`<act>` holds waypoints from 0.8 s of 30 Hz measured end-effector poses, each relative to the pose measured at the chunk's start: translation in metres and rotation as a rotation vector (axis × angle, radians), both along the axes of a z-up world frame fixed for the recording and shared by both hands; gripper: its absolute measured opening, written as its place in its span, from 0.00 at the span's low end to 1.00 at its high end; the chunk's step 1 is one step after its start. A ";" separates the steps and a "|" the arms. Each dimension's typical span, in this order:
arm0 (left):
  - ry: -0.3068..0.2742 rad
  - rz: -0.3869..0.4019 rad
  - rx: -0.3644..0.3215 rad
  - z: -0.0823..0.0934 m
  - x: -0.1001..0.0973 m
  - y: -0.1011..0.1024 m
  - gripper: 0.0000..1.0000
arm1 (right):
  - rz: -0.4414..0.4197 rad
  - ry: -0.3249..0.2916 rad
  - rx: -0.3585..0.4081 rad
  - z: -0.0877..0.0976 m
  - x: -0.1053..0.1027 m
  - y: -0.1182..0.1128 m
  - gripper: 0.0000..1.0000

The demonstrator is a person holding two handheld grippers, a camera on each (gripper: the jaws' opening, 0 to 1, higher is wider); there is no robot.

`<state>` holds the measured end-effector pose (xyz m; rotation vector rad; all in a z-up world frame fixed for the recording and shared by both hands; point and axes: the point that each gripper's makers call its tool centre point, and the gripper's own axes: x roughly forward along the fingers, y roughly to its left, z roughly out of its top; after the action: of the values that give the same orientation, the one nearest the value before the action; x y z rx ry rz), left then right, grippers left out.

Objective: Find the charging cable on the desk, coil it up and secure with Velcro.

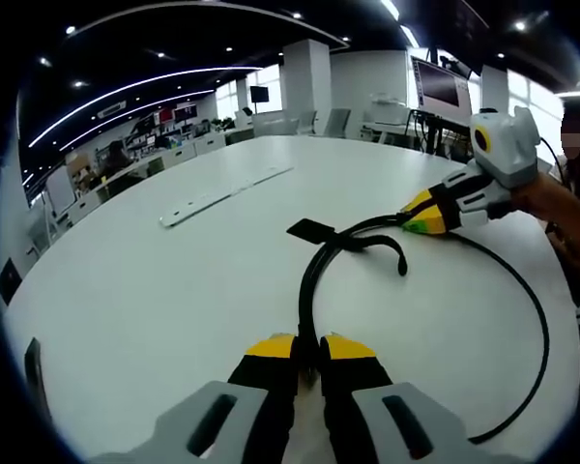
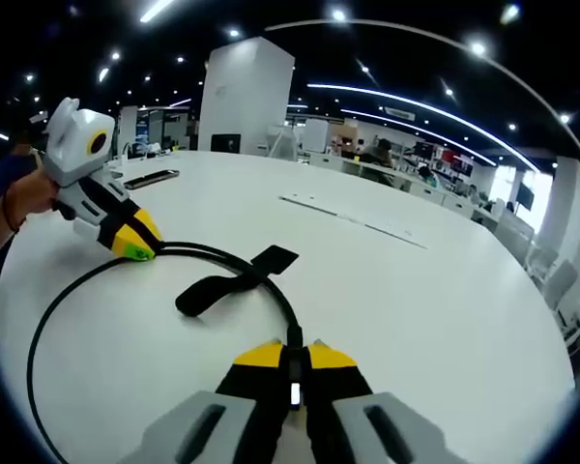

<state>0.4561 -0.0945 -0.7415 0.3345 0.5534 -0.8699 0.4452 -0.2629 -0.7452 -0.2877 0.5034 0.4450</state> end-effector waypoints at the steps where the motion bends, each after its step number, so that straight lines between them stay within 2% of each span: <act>1: -0.001 0.000 0.000 0.000 0.000 0.000 0.10 | -0.001 0.000 0.001 0.000 0.000 0.000 0.09; 15: -0.009 0.002 0.008 0.000 0.000 0.000 0.10 | -0.012 -0.007 0.025 0.000 0.001 -0.002 0.12; 24: -0.012 -0.002 0.014 0.000 -0.001 -0.001 0.10 | -0.025 -0.021 0.054 0.004 0.002 -0.005 0.21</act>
<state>0.4555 -0.0950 -0.7415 0.3528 0.5486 -0.8658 0.4468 -0.2677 -0.7413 -0.2337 0.4735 0.4303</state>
